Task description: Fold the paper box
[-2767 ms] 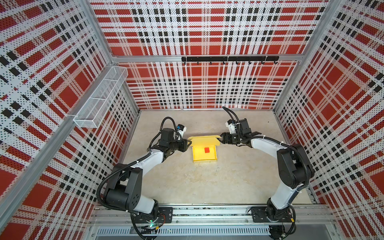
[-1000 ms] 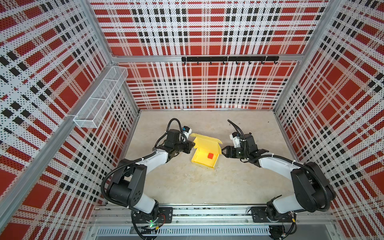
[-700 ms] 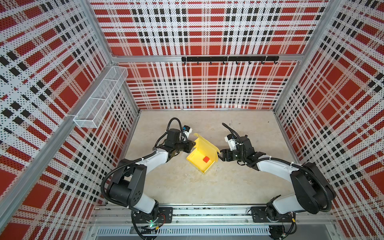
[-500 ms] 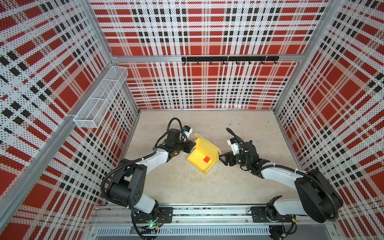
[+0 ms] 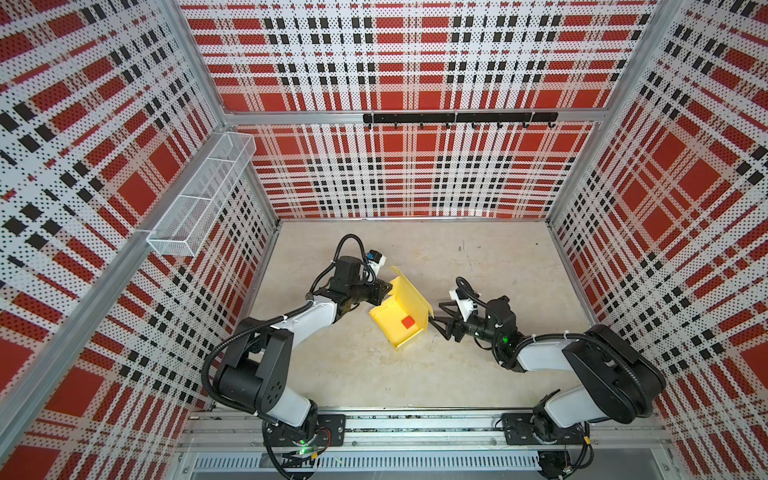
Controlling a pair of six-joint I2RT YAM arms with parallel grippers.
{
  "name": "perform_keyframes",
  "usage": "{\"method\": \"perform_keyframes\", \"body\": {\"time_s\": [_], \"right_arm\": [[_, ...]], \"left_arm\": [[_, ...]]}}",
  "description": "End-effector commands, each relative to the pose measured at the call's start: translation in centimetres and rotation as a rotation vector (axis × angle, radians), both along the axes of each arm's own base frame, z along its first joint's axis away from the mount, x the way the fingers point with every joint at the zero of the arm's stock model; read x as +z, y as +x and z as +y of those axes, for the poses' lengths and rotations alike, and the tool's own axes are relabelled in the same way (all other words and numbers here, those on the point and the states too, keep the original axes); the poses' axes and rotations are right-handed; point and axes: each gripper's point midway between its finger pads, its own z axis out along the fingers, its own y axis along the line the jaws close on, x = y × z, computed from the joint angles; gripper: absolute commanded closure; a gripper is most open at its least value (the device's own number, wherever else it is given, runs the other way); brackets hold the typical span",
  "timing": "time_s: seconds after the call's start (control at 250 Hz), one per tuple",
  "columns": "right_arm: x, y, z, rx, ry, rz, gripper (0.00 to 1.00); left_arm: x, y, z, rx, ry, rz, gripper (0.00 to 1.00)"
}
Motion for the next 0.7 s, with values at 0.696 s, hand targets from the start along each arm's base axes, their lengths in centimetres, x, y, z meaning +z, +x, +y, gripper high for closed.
{"method": "perform_keyframes", "body": {"time_s": [0.696], "right_arm": [[1.6,0.0,-2.7,-0.089,-0.059,-0.178,0.33]], "left_arm": [[1.0,0.1,-0.5,-0.021,-0.011,-0.033,0.8]]}}
